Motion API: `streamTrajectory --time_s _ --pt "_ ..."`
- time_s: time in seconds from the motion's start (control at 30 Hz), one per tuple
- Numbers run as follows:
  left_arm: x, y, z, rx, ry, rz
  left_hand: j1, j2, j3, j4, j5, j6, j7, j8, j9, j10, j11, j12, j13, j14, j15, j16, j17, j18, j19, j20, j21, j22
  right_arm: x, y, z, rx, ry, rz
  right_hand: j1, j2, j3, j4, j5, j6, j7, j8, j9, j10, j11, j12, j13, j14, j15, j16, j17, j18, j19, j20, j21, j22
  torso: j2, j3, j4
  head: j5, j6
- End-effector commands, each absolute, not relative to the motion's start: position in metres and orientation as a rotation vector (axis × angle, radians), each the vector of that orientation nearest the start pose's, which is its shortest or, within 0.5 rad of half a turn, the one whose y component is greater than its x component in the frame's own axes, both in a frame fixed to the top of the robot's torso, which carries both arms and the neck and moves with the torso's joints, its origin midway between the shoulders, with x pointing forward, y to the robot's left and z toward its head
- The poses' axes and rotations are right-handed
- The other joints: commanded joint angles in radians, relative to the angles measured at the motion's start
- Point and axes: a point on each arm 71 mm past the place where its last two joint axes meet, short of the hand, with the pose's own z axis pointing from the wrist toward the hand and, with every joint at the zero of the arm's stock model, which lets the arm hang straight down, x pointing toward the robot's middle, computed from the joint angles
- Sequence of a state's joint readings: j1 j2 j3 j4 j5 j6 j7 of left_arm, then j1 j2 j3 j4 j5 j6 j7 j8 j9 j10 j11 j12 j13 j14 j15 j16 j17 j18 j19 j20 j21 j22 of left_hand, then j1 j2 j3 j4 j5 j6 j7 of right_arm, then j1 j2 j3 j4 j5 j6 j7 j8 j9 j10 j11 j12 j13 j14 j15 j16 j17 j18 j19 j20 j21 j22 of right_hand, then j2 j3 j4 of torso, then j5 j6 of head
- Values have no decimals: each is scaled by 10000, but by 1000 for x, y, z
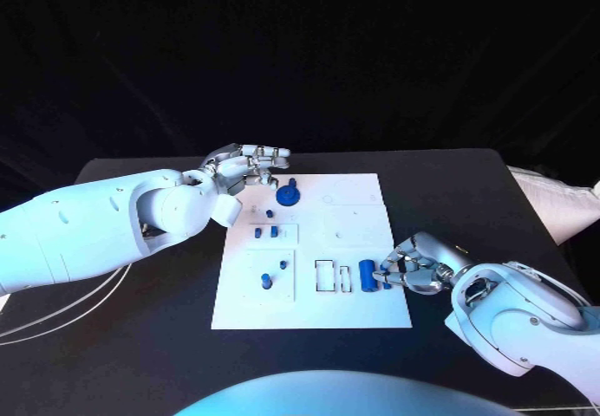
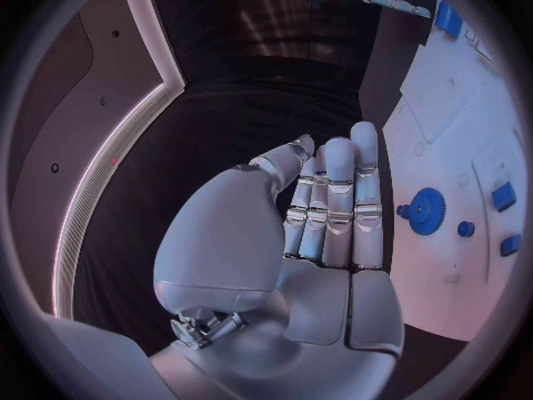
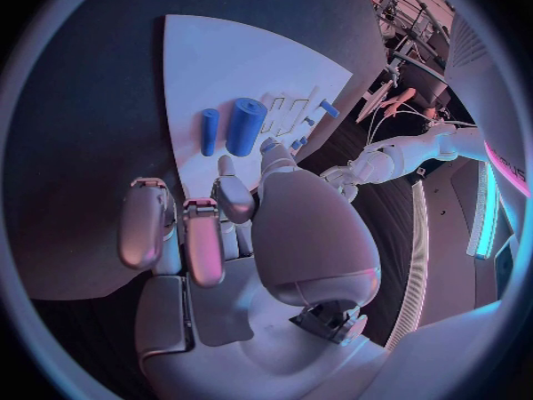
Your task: Assemble the parts on the task board
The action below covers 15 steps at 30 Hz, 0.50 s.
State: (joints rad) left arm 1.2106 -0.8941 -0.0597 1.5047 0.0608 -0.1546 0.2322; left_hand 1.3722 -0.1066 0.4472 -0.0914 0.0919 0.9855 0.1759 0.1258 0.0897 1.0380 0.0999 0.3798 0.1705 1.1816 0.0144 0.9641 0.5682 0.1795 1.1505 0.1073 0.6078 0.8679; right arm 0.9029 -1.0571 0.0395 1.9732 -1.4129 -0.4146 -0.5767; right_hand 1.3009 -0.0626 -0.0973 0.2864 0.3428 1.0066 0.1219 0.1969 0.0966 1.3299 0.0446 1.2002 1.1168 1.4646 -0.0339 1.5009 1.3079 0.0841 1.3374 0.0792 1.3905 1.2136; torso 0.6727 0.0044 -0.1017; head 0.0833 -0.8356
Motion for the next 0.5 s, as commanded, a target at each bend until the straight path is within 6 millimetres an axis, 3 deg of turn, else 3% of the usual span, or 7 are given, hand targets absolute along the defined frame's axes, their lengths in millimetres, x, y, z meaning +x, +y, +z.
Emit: streamTrajectory --time_s 0.03,0.5 --pt "487 231 -191 -12376 16005 -15692 15 94 -53 18 62 -57 -1 29 -16 -86 17 35 11 -80 21 43 -10 29 -29 74 -53 -16 357 -197 -238 2384 19150 5168 -37 103 -77 2 72 -70 24 40 14 95 -25 90 106 822 64 78 1363 -78 40 42 81 39 -5 -6 -16 26 -29" --pt "487 231 -191 -12357 15954 -15703 -27 95 -81 41 58 -71 4 41 -20 -115 24 65 13 -96 31 51 -27 26 -38 83 -70 -21 361 -185 -247 1560 19650 4976 -63 78 -313 9 78 -88 22 124 27 336 -21 552 699 840 70 138 1472 -90 73 50 116 106 17 -3 36 96 -111"
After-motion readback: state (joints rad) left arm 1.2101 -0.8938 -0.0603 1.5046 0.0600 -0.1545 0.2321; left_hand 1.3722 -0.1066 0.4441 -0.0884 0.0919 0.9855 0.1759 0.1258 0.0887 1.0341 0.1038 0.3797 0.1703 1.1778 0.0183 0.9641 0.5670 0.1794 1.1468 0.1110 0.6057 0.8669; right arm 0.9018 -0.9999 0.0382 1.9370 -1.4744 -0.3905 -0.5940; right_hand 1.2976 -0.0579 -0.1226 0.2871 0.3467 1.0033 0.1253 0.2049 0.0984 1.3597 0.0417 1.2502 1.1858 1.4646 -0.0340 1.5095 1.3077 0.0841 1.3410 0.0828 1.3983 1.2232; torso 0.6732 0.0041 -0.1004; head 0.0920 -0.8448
